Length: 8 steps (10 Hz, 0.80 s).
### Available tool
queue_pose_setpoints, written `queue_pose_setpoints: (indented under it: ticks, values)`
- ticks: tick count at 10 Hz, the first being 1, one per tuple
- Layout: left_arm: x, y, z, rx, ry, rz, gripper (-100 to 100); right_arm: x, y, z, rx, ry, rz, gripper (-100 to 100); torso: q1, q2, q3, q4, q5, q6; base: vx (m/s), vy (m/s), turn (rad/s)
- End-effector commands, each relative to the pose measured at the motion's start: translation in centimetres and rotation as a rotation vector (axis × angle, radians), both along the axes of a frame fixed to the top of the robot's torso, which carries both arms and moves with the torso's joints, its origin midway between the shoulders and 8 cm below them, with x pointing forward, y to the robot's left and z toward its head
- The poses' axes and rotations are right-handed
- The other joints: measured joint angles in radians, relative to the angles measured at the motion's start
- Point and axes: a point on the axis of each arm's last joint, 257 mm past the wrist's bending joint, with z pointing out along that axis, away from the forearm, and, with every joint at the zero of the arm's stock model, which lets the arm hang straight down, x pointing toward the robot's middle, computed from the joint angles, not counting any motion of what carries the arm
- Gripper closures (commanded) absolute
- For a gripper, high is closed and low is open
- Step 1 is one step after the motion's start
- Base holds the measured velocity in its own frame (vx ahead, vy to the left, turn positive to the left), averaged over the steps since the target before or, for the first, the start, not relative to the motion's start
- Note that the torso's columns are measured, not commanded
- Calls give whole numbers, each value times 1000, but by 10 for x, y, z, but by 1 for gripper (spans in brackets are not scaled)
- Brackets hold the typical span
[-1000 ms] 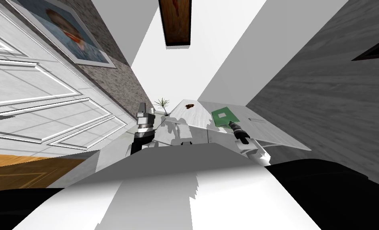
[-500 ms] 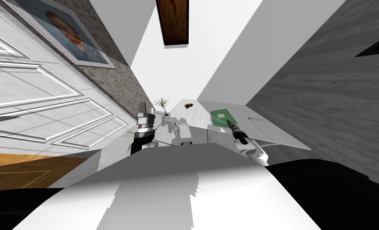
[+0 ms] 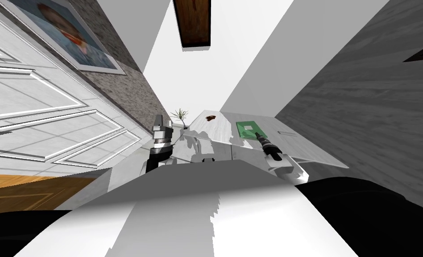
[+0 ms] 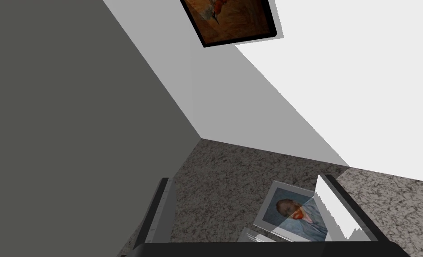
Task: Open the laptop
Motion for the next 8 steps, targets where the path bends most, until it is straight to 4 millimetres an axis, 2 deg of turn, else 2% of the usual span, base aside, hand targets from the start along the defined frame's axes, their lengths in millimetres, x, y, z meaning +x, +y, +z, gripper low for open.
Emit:
queue_pose_setpoints:
  ticks: [1,2,3,8]
  values:
    - [0,0,0,0,0,0,0,-1,3,16,0,1,7,-100,0,-1,-1,0,0,0,12,8,-16]
    - [0,0,0,0,0,0,0,-1,1,10,0,2,4,-100,0,-2,-1,-1,0,0,5,3,-4]
    - [0,0,0,0,0,0,0,-1,1,10,2,3,3,0,0,-2,-1,-1,-1,0,0,0,0]
    - [0,0,0,0,0,0,0,-2,1,6,6,9,0,0,1,-1,-1,0,0,0,0,0,0]
